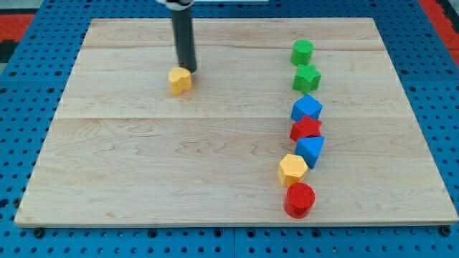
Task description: Slide blue cube down a bit
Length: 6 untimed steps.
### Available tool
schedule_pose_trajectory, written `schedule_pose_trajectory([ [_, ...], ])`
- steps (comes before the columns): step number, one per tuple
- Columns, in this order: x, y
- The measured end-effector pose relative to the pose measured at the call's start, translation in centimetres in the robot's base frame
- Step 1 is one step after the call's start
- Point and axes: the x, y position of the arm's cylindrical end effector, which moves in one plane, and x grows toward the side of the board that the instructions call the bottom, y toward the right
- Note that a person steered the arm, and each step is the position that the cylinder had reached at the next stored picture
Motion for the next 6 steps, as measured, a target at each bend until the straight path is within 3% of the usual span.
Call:
schedule_pose_trajectory([
  [1, 4.2, -2.6],
  [2, 5.4, 0.5],
  [3, 3.8, 4.9],
  [4, 4.3, 14.0],
  [5, 7.5, 19.1],
  [6, 6.7, 24.9],
])
